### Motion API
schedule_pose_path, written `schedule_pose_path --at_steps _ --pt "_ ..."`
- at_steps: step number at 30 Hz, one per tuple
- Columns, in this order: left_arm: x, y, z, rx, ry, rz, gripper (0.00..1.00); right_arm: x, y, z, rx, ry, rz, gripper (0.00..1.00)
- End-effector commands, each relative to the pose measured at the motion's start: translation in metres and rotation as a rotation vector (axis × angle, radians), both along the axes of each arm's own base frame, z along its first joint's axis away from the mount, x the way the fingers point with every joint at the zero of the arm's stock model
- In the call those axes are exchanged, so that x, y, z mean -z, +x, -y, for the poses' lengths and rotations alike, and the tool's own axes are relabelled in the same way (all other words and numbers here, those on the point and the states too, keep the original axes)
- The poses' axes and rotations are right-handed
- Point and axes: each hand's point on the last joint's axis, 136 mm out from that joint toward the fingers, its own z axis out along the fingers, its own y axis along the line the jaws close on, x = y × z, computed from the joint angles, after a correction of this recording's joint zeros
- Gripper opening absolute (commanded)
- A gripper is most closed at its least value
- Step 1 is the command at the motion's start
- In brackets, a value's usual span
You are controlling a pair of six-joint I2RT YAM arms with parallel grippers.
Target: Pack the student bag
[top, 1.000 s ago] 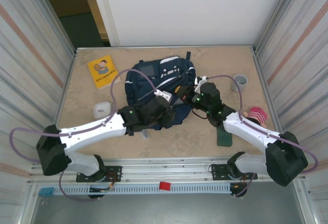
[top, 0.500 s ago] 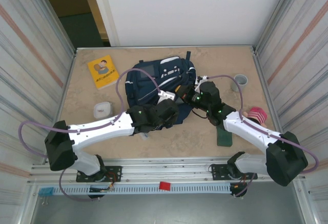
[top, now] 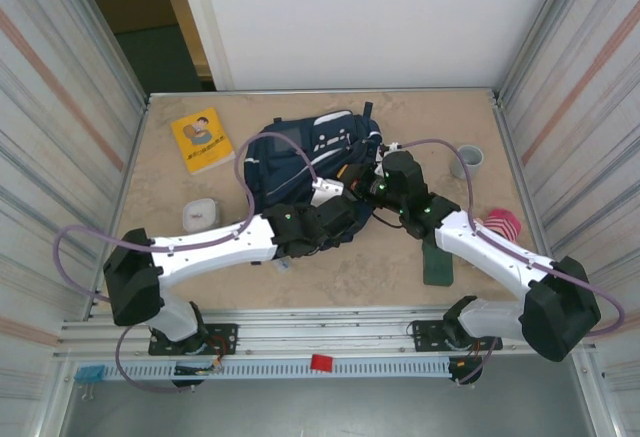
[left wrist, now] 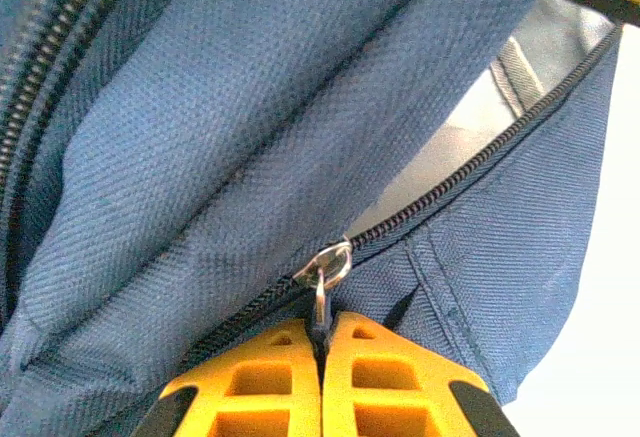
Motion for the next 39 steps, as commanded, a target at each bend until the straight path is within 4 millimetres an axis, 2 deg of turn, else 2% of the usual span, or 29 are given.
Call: schedule_pose_path --at_steps 1,4,8,10,16,21,23,25,27,28,31,34,39 --pt "-0.011 -0.001 0.002 0.032 -0.165 -0.027 0.0 -0.052 0.004 -0.006 -0.042 0.049 0.14 0.0" --pt "-0.01 -0.002 -0.003 0.045 -0.259 -0.063 0.0 -0.048 0.007 -0.004 -0.055 0.03 0.127 0.0" --pt "-0.011 -0.004 -0.016 0.077 -0.299 -0.057 0.0 -0.04 0.015 0.005 -0.07 0.025 0.105 0.0" --pt "-0.011 -0.007 -0.015 0.131 -0.341 -0.068 0.0 -0.038 0.019 0.009 -0.076 0.024 0.1 0.0" --pt "-0.018 -0.005 -0.029 0.162 -0.463 -0.06 0.0 -0.043 0.022 0.009 -0.173 0.024 0.134 0.0" --pt "-0.012 0.0 -0.056 0.122 -0.381 -0.043 0.0 -0.047 0.021 0.011 -0.243 0.005 0.145 0.0" --pt "-0.009 0.001 -0.066 0.114 -0.341 -0.033 0.0 -0.046 0.028 0.024 -0.229 0.003 0.135 0.0" --pt "-0.011 -0.001 -0.065 0.148 -0.341 -0.023 0.0 -0.046 0.035 0.038 -0.21 0.02 0.123 0.0" --pt "-0.019 -0.006 -0.052 0.215 -0.399 -0.015 0.0 -0.044 0.04 0.046 -0.192 0.053 0.1 0.12" --pt "-0.023 -0.007 -0.045 0.241 -0.437 -0.015 0.0 -0.042 0.038 0.046 -0.187 0.085 0.084 0.25" --pt "-0.033 -0.002 -0.029 0.247 -0.528 -0.007 0.0 -0.033 0.029 0.034 -0.163 0.218 0.046 0.52" --pt "-0.04 0.005 -0.016 0.241 -0.601 -0.007 0.0 -0.014 0.017 0.024 -0.124 0.236 -0.003 0.62" --pt "-0.049 0.009 -0.001 0.256 -0.681 -0.019 0.0 0.013 0.002 0.021 -0.033 0.186 -0.043 0.64"
